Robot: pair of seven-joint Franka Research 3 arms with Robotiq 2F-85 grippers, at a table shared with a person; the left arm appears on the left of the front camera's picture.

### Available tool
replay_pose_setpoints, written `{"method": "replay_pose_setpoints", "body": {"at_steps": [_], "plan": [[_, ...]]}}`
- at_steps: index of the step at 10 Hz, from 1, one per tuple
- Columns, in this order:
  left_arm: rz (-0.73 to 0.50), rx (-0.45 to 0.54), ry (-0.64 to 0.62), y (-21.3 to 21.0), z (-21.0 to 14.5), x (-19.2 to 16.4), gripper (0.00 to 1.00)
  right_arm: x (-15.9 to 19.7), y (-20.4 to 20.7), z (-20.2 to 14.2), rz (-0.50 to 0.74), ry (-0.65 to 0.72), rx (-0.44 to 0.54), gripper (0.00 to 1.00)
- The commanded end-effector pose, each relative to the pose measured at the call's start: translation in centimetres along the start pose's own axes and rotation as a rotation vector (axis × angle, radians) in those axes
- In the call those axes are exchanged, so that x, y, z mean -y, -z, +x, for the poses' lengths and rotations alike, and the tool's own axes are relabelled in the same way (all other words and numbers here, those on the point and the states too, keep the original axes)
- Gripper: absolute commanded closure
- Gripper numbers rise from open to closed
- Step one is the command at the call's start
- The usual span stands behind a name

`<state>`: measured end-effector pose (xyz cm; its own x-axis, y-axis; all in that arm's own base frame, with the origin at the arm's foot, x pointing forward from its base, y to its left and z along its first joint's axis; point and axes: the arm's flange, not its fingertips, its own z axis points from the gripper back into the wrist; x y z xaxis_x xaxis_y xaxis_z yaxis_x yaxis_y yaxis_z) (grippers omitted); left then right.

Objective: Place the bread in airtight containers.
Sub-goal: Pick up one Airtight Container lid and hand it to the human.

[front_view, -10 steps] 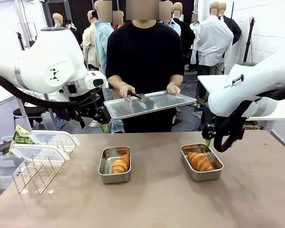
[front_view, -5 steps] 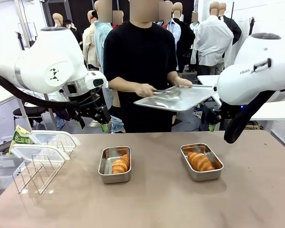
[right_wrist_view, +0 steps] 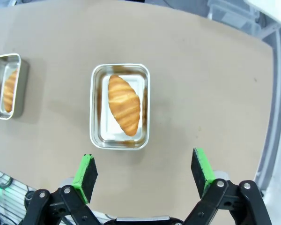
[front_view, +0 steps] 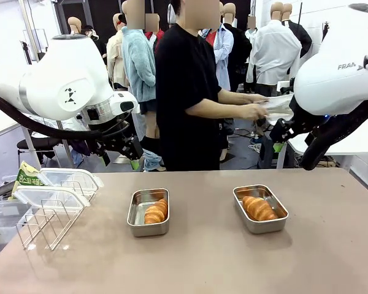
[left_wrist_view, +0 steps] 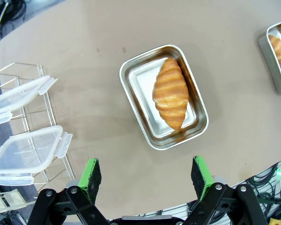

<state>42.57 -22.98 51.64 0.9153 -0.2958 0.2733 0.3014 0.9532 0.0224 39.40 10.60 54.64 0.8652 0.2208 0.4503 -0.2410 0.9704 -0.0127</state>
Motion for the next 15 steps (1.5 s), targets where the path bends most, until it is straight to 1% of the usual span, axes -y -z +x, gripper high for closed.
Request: {"method": "replay_pose_setpoints", "body": {"at_steps": [1, 3, 4, 9, 10, 11, 12, 13, 14, 15], "plan": [[0.0, 0.001, -0.002, -0.1, 0.1, -0.1, 0.0, 0.3, 0.2, -0.7, 0.03, -0.008, -0.005, 0.0], [0.0, 0.001, -0.002, -0.1, 0.1, -0.1, 0.0, 0.0, 1.1, -0.6, 0.026, 0.0, -0.028, 0.0], [0.0, 0.001, -0.002, -0.1, 0.1, -0.1, 0.0, 0.0, -0.4, -0.1, 0.002, 0.0, 0.002, 0.0], [0.0, 0.0, 0.0, 0.0, 0.0, 0.0, 0.0, 0.0, -0.4, -0.1, 0.002, 0.0, 0.002, 0.0], [0.012, 0.018, 0.045, 0.0, -0.3, -2.0, 0.0, 0.0, -0.4, -0.1, 0.002, 0.0, 0.002, 0.0], [0.019, 0.03, 0.151, -0.4, -0.6, -4.5, 0.0, 0.0, -0.4, -0.1, 0.002, 0.0, 0.002, 0.0], [-0.031, 0.034, 0.232, -0.8, -1.1, -7.4, 0.0, 0.0, -0.4, -0.1, 0.002, 0.0, 0.002, 0.0], [0.035, 0.023, 0.326, -1.3, -1.6, -9.9, 0.0, 0.0, -0.4, -0.1, 0.002, 0.0, 0.002, 0.0], [0.026, 0.0, 0.392, -2.1, -2.0, -12.1, 0.0, 0.0, -0.4, -0.1, 0.002, 0.0, 0.002, 0.0], [0.033, -0.076, 0.506, -2.9, -2.6, -13.6, 0.0, 0.0, -0.4, -0.1, 0.002, 0.0, 0.002, 0.0]]}}
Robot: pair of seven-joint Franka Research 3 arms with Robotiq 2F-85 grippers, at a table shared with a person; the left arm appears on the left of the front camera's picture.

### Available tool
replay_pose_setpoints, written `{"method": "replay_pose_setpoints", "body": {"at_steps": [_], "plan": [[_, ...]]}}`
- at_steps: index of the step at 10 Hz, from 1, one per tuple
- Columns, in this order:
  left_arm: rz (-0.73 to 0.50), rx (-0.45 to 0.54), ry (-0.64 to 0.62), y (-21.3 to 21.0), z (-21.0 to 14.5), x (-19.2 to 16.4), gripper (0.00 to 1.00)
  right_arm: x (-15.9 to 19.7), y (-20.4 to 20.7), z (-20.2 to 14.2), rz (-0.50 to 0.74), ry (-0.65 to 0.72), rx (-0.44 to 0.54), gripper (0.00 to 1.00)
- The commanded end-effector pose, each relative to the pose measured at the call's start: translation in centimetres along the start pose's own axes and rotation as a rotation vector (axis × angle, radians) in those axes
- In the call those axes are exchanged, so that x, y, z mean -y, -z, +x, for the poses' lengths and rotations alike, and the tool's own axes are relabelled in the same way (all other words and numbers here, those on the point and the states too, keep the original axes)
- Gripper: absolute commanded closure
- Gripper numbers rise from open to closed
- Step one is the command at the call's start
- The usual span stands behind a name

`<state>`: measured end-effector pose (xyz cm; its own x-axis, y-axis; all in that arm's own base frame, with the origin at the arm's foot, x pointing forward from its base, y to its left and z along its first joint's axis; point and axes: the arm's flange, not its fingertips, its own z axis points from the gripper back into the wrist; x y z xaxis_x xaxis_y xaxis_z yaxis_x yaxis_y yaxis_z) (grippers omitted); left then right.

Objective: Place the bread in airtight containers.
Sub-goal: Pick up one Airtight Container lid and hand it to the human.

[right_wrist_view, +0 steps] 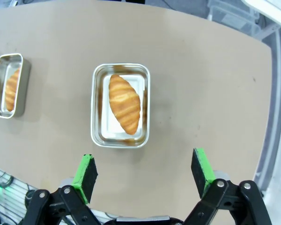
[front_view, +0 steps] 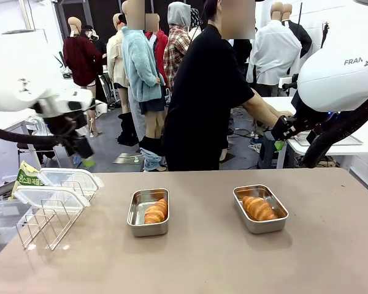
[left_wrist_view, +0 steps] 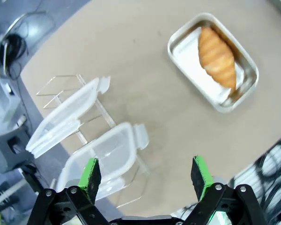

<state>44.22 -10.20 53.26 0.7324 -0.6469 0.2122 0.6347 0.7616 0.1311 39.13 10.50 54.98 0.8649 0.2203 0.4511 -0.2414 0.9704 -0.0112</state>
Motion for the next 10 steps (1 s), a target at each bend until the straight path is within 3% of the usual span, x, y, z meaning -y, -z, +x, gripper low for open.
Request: {"method": "replay_pose_setpoints", "body": {"at_steps": [1, 2, 3, 5, 8, 10], "plan": [[-0.017, -0.098, 0.279, -1.9, -2.3, -1.5, 0.0, 0.0, 0.0, 0.0, 0.0, 0.0, 0.001, 0.0], [-0.029, -0.123, 0.402, -2.7, -3.3, -2.3, 0.0, 0.0, 0.0, 0.0, 0.0, 0.0, 0.001, 0.0], [0.026, -0.23, 0.55, -2.8, -4.4, -3.1, 0.0, 0.0, 0.0, 0.0, 0.0, 0.0, 0.001, 0.0], [-0.041, -0.081, 0.913, -2.6, -6.4, -4.8, 0.0, 0.0, 0.0, 0.0, 0.0, 0.0, 0.001, 0.0], [-0.012, 0.181, 1.063, -1.0, -8.3, -5.2, 0.0, 0.0, 0.0, 0.0, 0.0, 0.0, 0.001, 0.0], [-0.079, 0.194, 1.084, 0.1, -9.1, -5.6, 0.0, 0.0, 0.0, 0.0, 0.0, 0.0, 0.001, 0.0]]}}
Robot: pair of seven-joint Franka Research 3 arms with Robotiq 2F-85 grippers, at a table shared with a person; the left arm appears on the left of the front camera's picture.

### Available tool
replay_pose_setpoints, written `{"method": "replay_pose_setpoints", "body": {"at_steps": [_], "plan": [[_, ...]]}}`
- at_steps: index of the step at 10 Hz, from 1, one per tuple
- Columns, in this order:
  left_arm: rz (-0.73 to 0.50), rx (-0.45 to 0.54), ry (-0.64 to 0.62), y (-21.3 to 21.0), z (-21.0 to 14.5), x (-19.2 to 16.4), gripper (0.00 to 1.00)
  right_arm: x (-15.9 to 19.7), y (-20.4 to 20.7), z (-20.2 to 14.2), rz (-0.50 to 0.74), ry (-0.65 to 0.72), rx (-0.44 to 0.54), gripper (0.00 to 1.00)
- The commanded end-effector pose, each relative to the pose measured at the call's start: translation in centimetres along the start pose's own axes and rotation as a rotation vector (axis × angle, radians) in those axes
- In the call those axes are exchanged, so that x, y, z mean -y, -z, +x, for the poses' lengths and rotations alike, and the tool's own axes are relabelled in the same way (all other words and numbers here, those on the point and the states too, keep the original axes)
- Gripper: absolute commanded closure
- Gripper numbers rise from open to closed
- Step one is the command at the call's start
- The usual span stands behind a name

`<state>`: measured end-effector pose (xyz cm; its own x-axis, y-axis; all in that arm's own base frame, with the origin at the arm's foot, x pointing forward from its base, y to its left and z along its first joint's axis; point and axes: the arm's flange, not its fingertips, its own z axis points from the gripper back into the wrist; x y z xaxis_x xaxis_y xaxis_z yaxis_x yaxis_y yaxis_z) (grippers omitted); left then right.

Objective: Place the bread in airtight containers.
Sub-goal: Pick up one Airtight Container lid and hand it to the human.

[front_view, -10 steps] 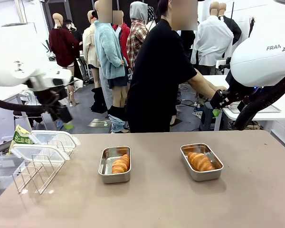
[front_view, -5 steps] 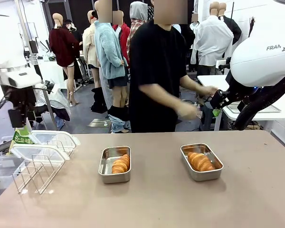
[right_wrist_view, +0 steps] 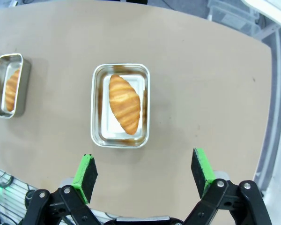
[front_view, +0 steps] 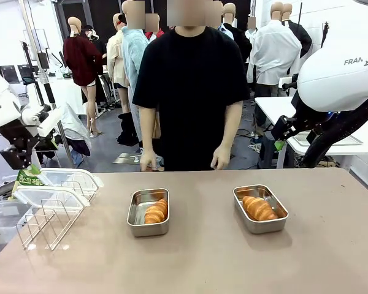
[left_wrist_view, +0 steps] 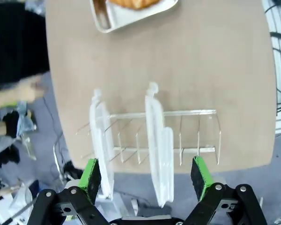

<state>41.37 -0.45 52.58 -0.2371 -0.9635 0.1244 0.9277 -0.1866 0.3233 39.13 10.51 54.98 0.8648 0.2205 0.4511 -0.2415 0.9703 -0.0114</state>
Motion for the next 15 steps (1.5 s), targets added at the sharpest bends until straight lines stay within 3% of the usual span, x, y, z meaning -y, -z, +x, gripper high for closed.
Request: {"method": "replay_pose_setpoints", "body": {"at_steps": [1, 3, 4, 13, 15], "plan": [[-0.066, 0.04, 0.03, 0.4, -0.2, 0.5, 0.0, 0.0, 0.0, 0.0, 0.001, 0.0, 0.001, 0.0], [-0.086, -0.015, 0.03, 0.4, 0.1, 0.6, 0.0, 0.0, 0.0, 0.0, 0.001, 0.0, 0.001, 0.0], [-0.053, 0.027, 0.017, 1.0, 0.1, 0.8, 0.0, 0.0, 0.0, 0.0, 0.001, 0.0, 0.001, 0.0], [-0.053, 0.027, 0.017, 1.0, 0.1, 0.8, 0.0, 0.0, 0.0, 0.0, 0.001, 0.0, 0.001, 0.0], [-0.101, 0.018, 0.058, 1.4, 0.1, 0.6, 0.0, 0.0, 0.0, 0.0, 0.001, 0.0, 0.001, 0.0]]}}
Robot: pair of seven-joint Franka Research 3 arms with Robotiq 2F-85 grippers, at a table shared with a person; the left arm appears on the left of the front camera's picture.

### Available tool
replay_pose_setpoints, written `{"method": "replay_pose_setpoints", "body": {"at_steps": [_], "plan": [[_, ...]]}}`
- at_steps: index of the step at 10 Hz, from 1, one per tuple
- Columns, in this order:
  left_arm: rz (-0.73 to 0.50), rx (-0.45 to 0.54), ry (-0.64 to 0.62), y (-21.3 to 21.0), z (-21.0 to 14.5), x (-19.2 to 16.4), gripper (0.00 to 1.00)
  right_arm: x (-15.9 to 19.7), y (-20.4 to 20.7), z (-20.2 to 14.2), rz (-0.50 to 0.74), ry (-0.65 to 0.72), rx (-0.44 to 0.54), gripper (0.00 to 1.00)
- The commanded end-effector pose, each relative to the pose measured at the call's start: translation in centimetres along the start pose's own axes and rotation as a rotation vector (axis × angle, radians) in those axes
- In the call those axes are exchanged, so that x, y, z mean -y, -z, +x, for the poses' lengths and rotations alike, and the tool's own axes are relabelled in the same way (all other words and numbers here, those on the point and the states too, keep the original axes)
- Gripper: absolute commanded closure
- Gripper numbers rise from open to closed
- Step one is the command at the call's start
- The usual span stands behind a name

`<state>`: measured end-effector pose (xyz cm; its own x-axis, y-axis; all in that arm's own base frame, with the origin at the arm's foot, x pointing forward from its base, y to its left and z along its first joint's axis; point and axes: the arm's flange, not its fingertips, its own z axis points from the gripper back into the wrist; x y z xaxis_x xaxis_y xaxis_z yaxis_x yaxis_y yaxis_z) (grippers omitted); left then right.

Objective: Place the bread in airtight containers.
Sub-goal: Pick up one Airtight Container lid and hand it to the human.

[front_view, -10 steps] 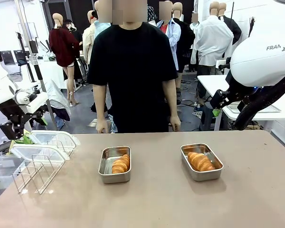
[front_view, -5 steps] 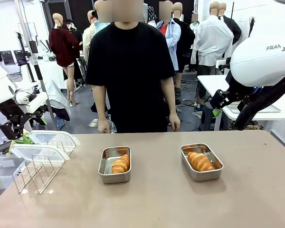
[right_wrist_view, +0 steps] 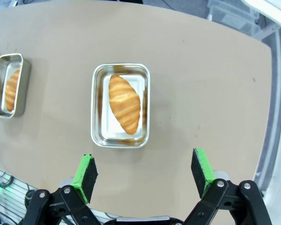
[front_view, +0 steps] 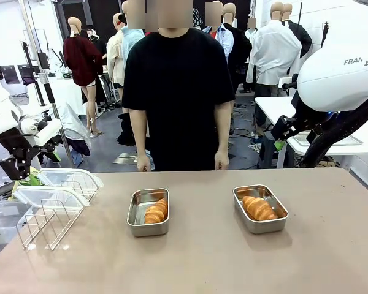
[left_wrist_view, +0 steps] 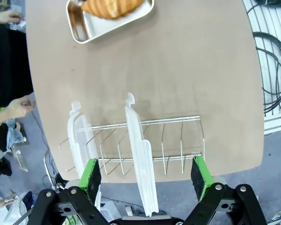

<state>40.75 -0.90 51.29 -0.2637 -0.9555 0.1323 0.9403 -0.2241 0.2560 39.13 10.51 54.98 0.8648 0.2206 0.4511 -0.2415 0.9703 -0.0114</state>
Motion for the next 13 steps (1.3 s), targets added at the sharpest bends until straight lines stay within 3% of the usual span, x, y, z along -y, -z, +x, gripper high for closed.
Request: {"method": "replay_pose_setpoints", "body": {"at_steps": [1, 4, 13], "plan": [[-0.013, -0.076, 0.052, 0.8, -0.8, -0.6, 0.0, 0.0, 0.0, 0.0, 0.001, 0.0, 0.001, 0.0], [-0.028, -0.151, 0.034, 3.0, -2.6, -1.0, 0.0, 0.0, 0.0, 0.0, 0.001, 0.0, 0.001, 0.0], [-0.05, -0.103, -0.039, 8.5, -6.0, -1.5, 0.0, 0.0, 0.0, 0.0, 0.001, 0.0, 0.001, 0.0]]}}
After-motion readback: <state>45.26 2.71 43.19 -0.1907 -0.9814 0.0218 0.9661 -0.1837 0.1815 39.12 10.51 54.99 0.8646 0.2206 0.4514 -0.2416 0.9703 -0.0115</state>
